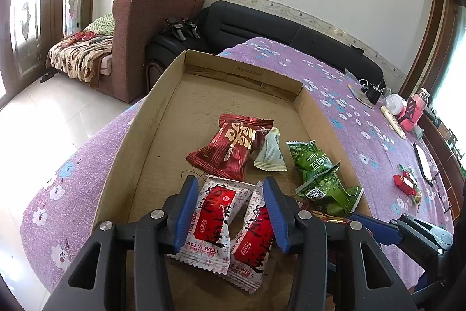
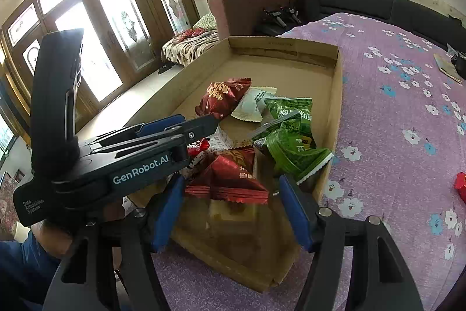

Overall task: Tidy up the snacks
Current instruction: 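Carry both packets into the cardboard tray and open both grippers, then move both open grippers back toward the remaining snacks on the table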

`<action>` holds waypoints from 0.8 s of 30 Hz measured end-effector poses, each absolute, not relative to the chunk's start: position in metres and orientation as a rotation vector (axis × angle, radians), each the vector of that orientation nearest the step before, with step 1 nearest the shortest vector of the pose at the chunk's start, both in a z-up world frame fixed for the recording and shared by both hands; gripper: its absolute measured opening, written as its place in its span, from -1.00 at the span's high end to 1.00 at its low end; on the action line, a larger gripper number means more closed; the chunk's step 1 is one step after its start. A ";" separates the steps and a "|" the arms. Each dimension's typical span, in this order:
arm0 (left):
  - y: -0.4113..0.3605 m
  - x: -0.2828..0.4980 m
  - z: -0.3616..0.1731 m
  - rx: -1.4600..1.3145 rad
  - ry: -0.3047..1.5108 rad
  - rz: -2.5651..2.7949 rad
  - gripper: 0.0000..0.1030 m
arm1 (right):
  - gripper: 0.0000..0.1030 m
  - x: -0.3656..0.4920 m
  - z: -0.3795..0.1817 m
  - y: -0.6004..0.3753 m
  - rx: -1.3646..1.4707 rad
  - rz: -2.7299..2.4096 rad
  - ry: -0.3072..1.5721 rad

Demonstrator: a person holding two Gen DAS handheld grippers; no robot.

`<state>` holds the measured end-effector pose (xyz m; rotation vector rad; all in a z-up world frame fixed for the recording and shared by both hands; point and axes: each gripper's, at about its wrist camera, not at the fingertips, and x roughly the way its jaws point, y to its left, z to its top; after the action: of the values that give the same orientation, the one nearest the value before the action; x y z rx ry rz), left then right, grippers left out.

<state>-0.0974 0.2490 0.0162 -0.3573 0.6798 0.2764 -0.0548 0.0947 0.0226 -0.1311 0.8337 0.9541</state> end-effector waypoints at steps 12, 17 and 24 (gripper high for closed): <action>0.250 -0.099 0.017 -0.357 0.674 0.272 -0.04 | -0.30 -0.057 0.026 0.092 -0.136 0.950 0.799; 0.249 -0.104 0.019 -0.352 0.656 0.270 -0.08 | -0.30 -0.057 0.031 0.086 -0.118 0.929 0.797; 0.251 -0.114 0.029 -0.387 0.632 0.258 -0.17 | -0.30 -0.064 0.044 0.070 -0.080 0.916 0.783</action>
<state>-0.1142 0.2506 0.0293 -0.3871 0.6319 0.2582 -0.0636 0.0699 0.0444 -0.0801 0.7833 0.9163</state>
